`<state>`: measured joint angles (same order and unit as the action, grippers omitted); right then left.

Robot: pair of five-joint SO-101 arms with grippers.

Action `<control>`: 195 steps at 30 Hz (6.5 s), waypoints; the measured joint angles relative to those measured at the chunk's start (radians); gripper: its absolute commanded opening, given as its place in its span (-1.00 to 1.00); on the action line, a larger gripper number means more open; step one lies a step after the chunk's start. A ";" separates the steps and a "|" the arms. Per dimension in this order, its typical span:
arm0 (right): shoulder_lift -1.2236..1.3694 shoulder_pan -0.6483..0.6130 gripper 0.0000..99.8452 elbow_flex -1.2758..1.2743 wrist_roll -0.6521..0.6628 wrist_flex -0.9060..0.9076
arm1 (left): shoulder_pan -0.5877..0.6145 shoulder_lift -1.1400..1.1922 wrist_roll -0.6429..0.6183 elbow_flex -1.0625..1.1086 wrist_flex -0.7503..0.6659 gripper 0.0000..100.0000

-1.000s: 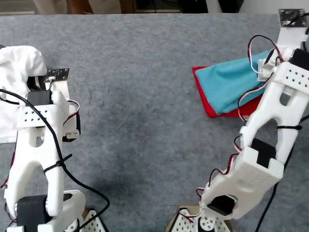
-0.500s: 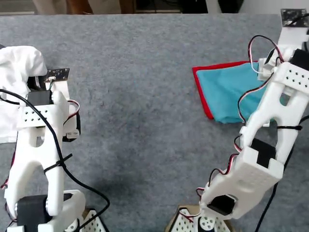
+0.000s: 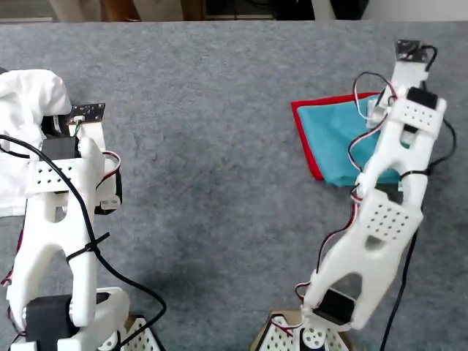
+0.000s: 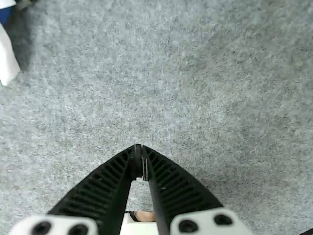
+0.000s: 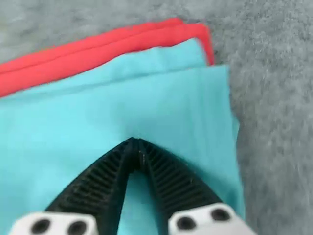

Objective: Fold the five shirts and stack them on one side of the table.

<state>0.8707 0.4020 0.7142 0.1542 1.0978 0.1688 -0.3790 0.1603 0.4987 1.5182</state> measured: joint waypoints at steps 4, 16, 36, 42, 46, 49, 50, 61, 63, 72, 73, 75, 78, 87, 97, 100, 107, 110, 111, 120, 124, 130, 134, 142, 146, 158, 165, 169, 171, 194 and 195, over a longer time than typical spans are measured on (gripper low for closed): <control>0.183 0.023 -0.99 0.195 0.000 -0.068 | 0.000 0.000 0.000 0.000 0.000 -0.96; 0.302 -0.012 -0.99 0.865 0.051 0.548 | 0.000 0.000 0.000 0.000 0.000 -0.96; 0.241 0.201 -0.99 0.551 0.123 0.612 | 0.000 0.000 0.025 0.000 0.000 -0.96; 0.288 0.219 -0.99 0.598 0.123 0.605 | 0.000 0.000 0.025 0.000 0.000 -0.96; 0.279 0.222 -0.99 0.752 0.123 0.669 | 0.000 0.000 0.025 0.000 0.000 -0.96; 0.230 0.218 -0.99 0.812 0.123 0.672 | 0.000 0.000 0.025 0.000 0.000 -0.96; 0.210 0.210 -0.99 0.816 0.123 0.672 | 0.000 0.000 0.025 0.000 0.000 -0.96; 0.002 0.000 -0.99 0.457 0.000 0.672 | 0.098 0.000 0.026 -0.048 0.000 -0.96; -0.018 -0.043 -0.99 0.296 -0.009 0.672 | 0.183 0.000 0.040 -0.100 0.000 -0.96; -0.077 -0.086 -0.99 -0.158 -0.017 0.431 | 0.585 0.008 0.238 -0.190 -0.160 -0.71; -0.084 -0.086 -0.99 -0.158 -0.017 0.439 | 0.601 0.023 0.256 -0.167 -0.207 -0.66; -0.109 -0.095 -0.99 -0.137 -0.017 0.480 | 0.623 0.081 0.262 -0.112 -0.313 -0.62; -0.149 -0.123 -0.99 -0.057 -0.017 0.589 | 0.646 0.196 0.224 -0.089 -0.446 -0.61; -0.425 -0.173 -0.99 0.141 0.023 0.666 | 0.606 0.577 0.153 -0.259 -0.371 -0.74; -0.720 -0.212 -0.99 0.141 0.023 0.669 | 0.552 0.844 0.150 -0.646 -0.032 -0.96; -0.778 -0.213 -0.99 0.141 0.023 0.671 | 0.551 0.841 0.150 -0.750 0.058 -0.96; -0.868 -0.213 -0.99 0.141 0.023 0.671 | 0.502 0.620 0.150 -0.813 0.206 -0.96; -0.870 -0.213 -0.99 0.143 0.023 0.671 | 0.434 0.442 0.150 -0.793 0.221 -0.96; -0.870 -0.213 -0.99 0.143 0.023 0.671 | 0.407 0.374 0.152 -0.778 0.224 -0.96; -0.879 -0.213 -0.99 0.144 0.023 0.671 | -0.135 -0.368 0.152 -0.543 0.227 -0.96; -0.879 -0.213 -0.99 0.144 0.023 0.672 | -0.506 -0.632 0.147 -0.471 0.229 -0.96; -0.879 -0.213 -0.99 0.144 0.023 0.672 | -0.713 -0.700 0.052 -0.456 0.229 -0.96; -0.881 -0.229 -0.99 0.114 0.023 0.672 | -0.773 -0.715 0.018 -0.456 0.229 -0.94; -0.879 -0.288 -0.99 0.011 0.023 0.672 | -0.446 -0.713 -0.048 -0.341 0.175 -0.53; -0.879 -0.288 -0.99 -0.037 0.023 0.672 | -0.101 -0.683 -0.061 -0.075 -0.095 -0.55; -0.879 -0.316 -0.99 -0.249 0.023 0.672 | 0.117 -0.219 -0.189 0.112 -0.511 -0.56; -0.879 -0.451 -0.99 -0.477 0.023 0.612 | 0.118 -0.152 -0.060 0.052 -0.199 -0.56; -0.878 -0.575 -0.99 -0.623 0.021 0.482 | 0.052 -0.203 -0.014 0.071 -0.005 -0.56; -0.861 -0.632 -0.99 -0.657 0.021 0.434 | 0.000 -0.270 -0.015 0.095 0.066 -0.55; -0.566 -0.649 -0.99 -0.499 -0.017 0.474 | -0.091 -0.058 0.114 0.269 0.060 -0.56; -0.566 -0.649 -0.99 -0.499 -0.017 0.474 | -0.091 0.002 0.117 0.258 0.061 -0.56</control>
<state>0.3046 -0.2470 0.2156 0.1373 1.5719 0.0783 -0.3775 0.2770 0.7564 1.5796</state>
